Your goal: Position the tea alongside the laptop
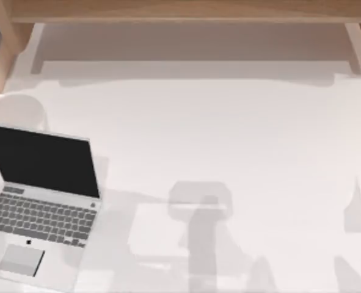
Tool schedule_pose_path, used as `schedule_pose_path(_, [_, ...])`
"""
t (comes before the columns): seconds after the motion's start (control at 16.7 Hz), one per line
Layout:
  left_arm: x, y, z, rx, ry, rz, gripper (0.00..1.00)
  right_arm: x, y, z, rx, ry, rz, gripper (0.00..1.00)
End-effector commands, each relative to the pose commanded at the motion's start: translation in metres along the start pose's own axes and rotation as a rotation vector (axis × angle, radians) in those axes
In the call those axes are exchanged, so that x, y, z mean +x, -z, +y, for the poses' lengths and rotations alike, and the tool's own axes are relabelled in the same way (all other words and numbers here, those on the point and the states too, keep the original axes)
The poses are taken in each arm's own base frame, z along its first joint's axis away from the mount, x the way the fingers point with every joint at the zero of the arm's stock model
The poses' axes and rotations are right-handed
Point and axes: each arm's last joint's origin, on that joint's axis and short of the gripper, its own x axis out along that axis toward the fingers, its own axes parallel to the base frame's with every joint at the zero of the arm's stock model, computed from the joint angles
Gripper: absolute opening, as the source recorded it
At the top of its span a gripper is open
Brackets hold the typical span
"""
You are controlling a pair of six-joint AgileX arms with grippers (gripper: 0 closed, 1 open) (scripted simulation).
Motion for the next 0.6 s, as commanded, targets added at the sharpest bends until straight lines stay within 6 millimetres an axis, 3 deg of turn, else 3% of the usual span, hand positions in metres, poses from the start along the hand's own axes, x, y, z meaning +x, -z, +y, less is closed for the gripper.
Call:
schedule_pose_path(0.3, [0.041,0.048,0.044,0.023,-0.011,0.043,1.00,0.000,0.000,0.000,0.000,0.000,0.000,1.00])
schedule_pose_path(0.6, [0.044,0.113,0.079,0.008,-0.038,0.150,1.00,0.000,0.000,0.000,0.000,0.000,0.000,1.00])
